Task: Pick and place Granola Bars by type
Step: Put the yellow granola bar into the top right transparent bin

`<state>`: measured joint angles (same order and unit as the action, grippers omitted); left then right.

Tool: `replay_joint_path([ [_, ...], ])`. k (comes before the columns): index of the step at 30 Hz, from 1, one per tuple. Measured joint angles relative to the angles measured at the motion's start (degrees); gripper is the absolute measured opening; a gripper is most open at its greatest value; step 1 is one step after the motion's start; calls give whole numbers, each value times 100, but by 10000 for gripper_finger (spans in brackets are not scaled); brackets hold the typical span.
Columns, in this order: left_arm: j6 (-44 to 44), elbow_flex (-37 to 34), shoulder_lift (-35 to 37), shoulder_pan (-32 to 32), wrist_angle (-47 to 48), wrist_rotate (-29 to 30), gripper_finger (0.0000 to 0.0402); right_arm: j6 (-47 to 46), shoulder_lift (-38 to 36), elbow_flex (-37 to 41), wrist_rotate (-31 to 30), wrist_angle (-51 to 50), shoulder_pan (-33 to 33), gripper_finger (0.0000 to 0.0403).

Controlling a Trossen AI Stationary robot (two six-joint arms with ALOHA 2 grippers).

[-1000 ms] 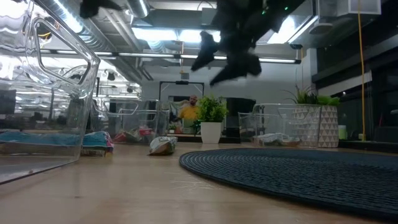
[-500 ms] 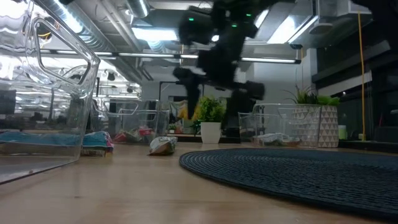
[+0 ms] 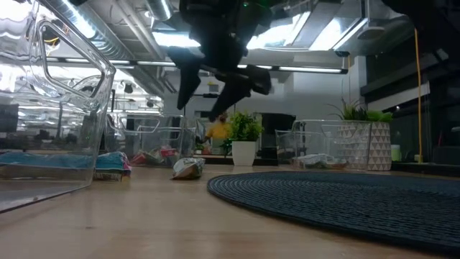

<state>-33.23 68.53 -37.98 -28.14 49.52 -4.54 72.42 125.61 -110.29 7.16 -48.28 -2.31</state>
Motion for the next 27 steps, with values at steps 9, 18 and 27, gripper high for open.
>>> replay_joint_path([
  [9, 52, 0, -28, -2, 0, 60, 194, 154, 283, 295, 153, -36, 36, 295],
  [18, 7, -2, -171, -2, 2, 55, 194, 175, 683, 297, 155, 329, 70, 291],
  [27, 36, -2, -247, -2, 0, 51, 194, 150, 764, 297, 153, 261, 72, 157],
])
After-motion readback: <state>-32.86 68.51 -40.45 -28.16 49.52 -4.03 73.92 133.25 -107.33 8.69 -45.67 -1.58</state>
